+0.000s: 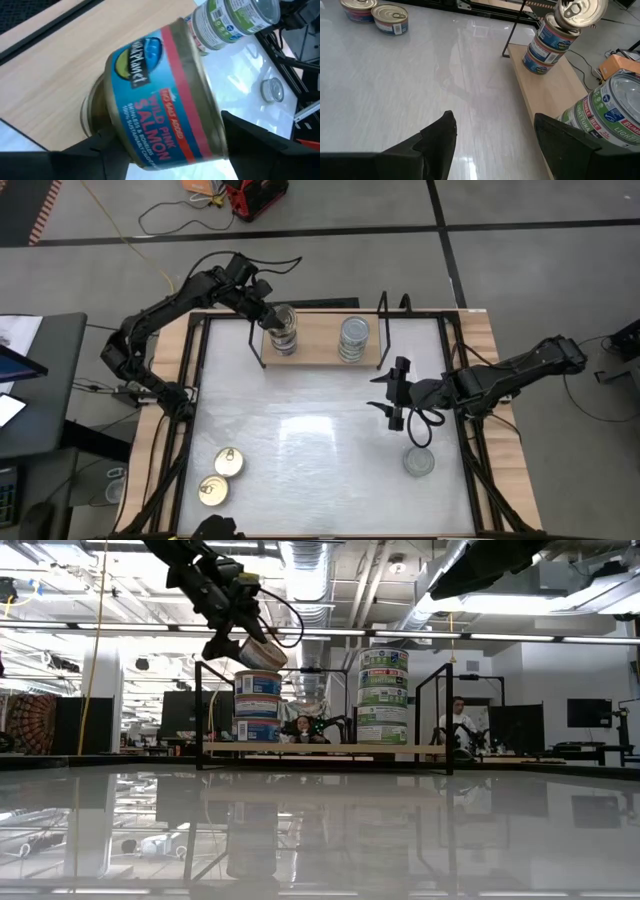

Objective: Stack canned seafood by type on shelf
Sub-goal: Stack the blue pink tuna can on top of the blue pink tuna can on the shelf

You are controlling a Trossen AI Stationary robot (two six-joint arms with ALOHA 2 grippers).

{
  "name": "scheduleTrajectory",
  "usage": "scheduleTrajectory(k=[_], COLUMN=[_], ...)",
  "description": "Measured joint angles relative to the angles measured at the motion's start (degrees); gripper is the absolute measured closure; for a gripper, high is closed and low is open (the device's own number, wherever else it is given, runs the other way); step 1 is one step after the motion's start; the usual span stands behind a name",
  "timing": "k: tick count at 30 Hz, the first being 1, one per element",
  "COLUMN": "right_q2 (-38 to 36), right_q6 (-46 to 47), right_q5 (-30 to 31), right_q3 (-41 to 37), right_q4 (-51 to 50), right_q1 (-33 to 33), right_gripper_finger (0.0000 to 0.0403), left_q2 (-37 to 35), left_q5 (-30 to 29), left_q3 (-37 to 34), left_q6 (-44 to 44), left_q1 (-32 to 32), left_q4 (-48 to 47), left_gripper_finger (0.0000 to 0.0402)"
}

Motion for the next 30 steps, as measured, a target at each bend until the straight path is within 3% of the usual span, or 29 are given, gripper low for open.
scheduleTrajectory(k=[9, 20, 30], right_q2=[0.0, 0.0, 0.0], right_q6=[0.0, -0.4, -0.5], right_q5=[0.0, 0.0, 0.0], right_q3=[0.0, 0.0, 0.0], right_q4=[0.0, 1.4, 1.3], right_q1=[0.0, 0.0, 0.0], right_gripper_finger=[0.0111, 0.0111, 0.0111], left_q2=[0.0, 0.1, 0.1], left_q5=[-1.8, -5.8, -5.5], left_q3=[0.0, 1.2, 1.2], left_q6=[3.4, 3.8, 4.7], left_q1=[0.0, -0.3, -1.2], left_q4=[-5.1, -4.6, -5.7], left_gripper_finger=[0.0116, 0.0116, 0.0116])
